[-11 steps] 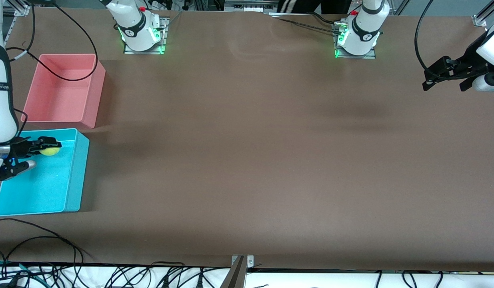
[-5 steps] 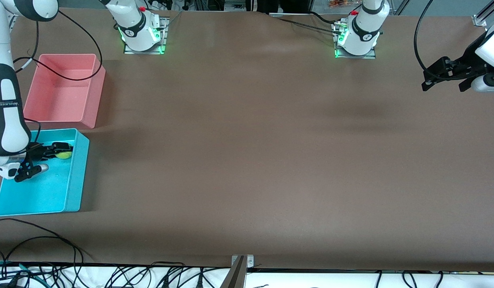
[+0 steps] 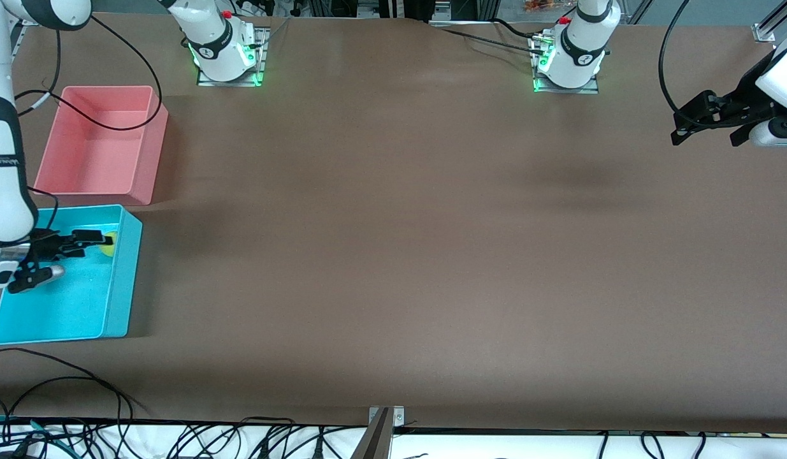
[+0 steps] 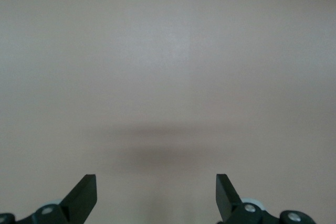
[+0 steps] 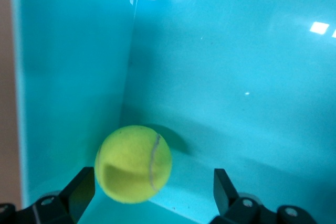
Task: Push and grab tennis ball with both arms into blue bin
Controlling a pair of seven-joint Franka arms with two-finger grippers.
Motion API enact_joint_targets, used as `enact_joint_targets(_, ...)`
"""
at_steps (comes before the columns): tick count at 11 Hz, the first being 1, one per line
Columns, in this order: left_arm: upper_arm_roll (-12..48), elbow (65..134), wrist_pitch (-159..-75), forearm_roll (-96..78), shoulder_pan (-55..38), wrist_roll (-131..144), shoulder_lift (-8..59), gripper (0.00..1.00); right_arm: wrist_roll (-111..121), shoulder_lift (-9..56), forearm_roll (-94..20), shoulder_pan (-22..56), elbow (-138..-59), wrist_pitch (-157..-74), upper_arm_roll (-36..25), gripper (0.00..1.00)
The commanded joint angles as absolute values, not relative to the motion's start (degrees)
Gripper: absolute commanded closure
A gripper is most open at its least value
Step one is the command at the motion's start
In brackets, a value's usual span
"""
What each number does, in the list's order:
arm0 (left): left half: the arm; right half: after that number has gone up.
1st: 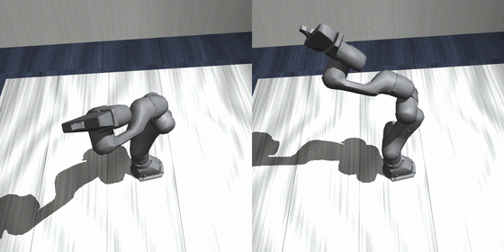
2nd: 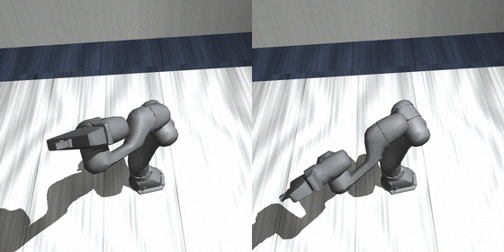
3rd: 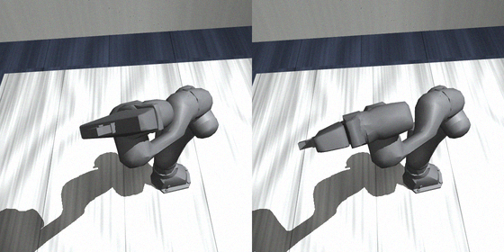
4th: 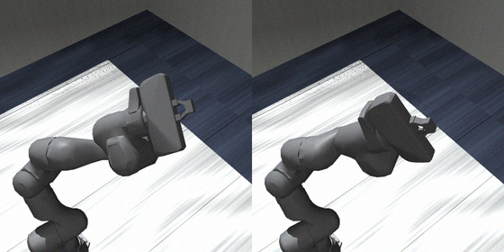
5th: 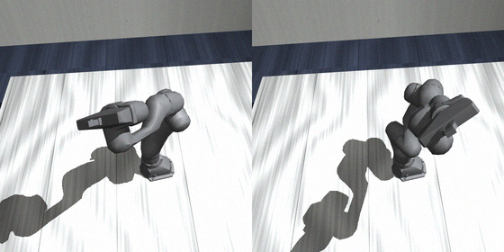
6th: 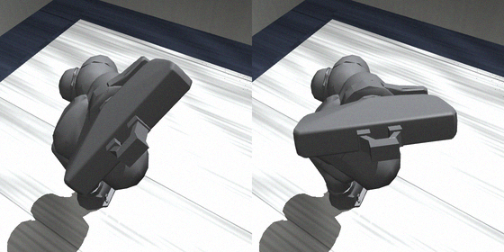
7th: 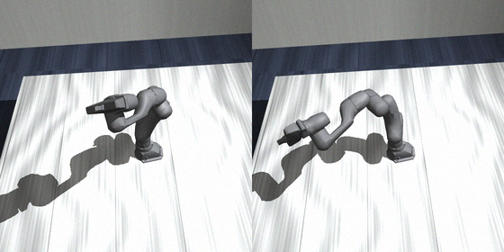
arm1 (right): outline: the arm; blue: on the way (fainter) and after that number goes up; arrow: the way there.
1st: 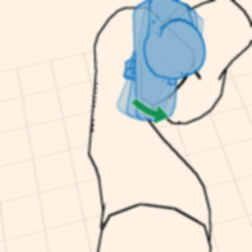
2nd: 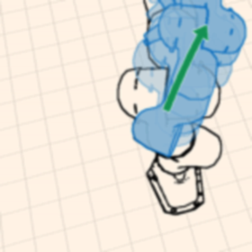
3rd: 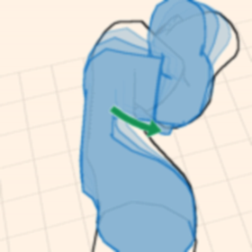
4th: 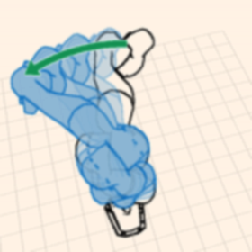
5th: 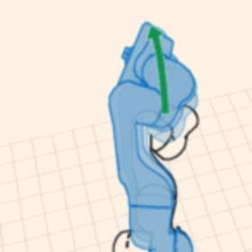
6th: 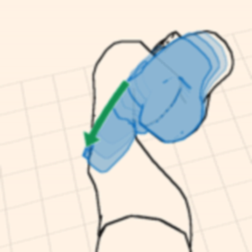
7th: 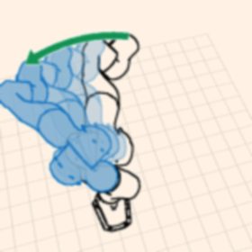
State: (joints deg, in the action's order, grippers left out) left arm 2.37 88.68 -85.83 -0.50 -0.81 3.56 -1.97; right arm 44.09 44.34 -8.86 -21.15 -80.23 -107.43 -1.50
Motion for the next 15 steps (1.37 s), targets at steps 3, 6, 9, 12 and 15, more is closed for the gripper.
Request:
enact_joint_targets(3,2.1,86.8,-83.6,0.2,-0.9,4.4,-1.1,0.0,30.6,28.7,-5.6,-20.0,-80.5,-96.1,-0.7,0.0)
enact_joint_targets(6,1.9,86.7,-83.3,0.1,-0.5,4.1,-1.1,0.0,21.2,21.6,-4.7,-19.9,-80.6,-92.6,-0.7,0.0)
enact_joint_targets(9,1.8,86.5,-83.3,0.2,-0.6,4.1,-0.8,0.0,15.6,15.7,-3.2,-16.6,-80.7,-88.7,-0.4,0.0)
enact_joint_targets(12,1.9,86.4,-83.3,0.1,-0.5,4.1,-0.8,0.0,9.6,8.7,-0.3,-9.8,-85.5,-88.2,-1.0,0.0)
enact_joint_targets(15,2.0,86.5,-83.2,0.1,-0.5,4.2,-0.8,0.0,5.5,1.3,0.1,-4.2,-94.6,-93.0,-2.9,0.0)
